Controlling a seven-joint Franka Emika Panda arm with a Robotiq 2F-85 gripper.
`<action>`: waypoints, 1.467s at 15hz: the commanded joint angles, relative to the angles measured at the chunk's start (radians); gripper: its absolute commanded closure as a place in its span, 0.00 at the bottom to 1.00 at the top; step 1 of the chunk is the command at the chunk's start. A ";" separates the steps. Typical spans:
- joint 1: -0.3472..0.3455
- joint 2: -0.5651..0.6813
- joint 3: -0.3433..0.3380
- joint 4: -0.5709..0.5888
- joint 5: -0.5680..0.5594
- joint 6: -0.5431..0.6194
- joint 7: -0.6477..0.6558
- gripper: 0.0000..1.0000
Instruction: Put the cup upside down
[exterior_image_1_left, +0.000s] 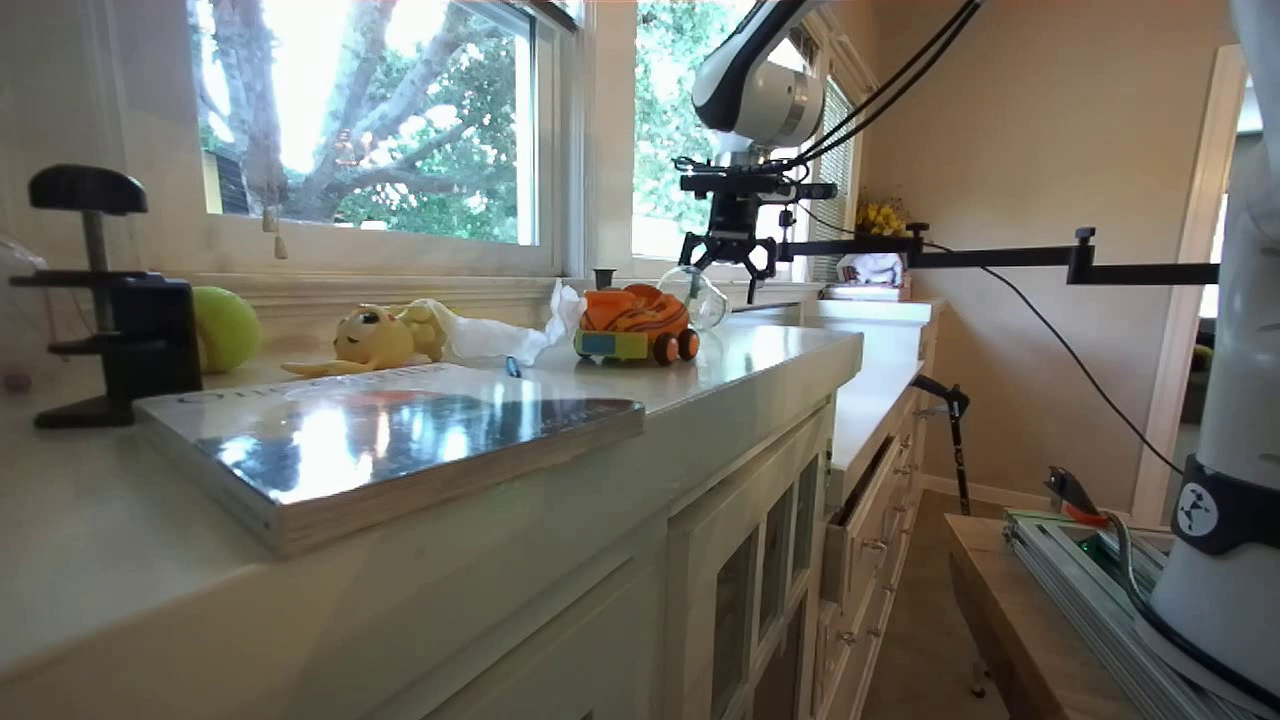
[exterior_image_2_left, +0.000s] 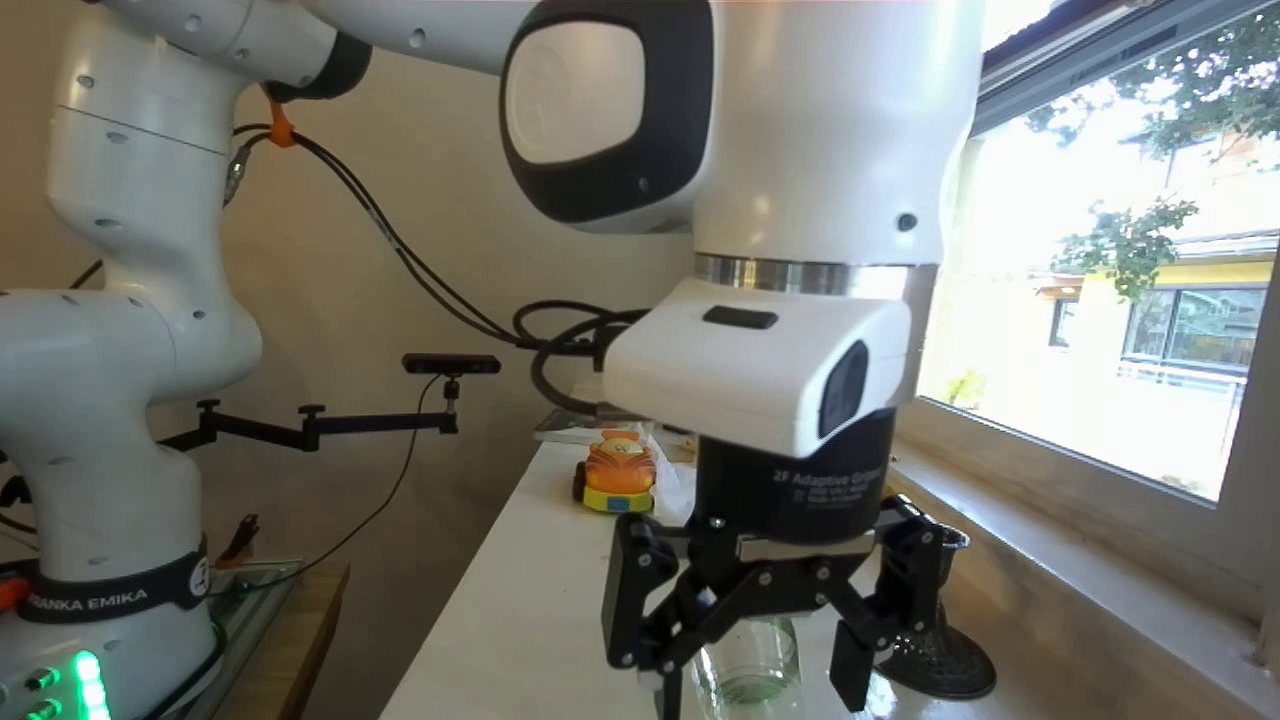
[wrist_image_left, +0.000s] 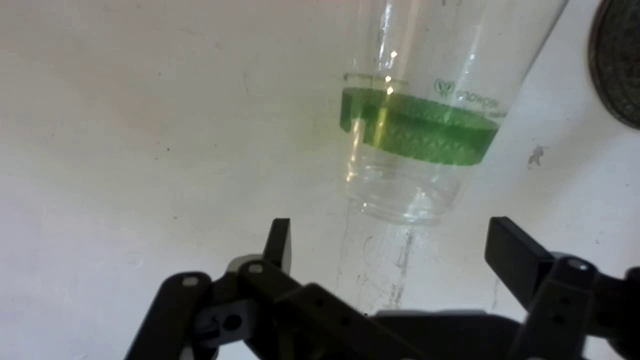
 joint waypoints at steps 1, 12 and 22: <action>-0.008 0.006 0.010 0.002 0.048 -0.004 -0.056 0.00; -0.002 0.022 0.030 0.006 0.087 0.001 -0.055 0.00; 0.003 0.023 0.035 0.008 0.080 0.007 -0.053 0.61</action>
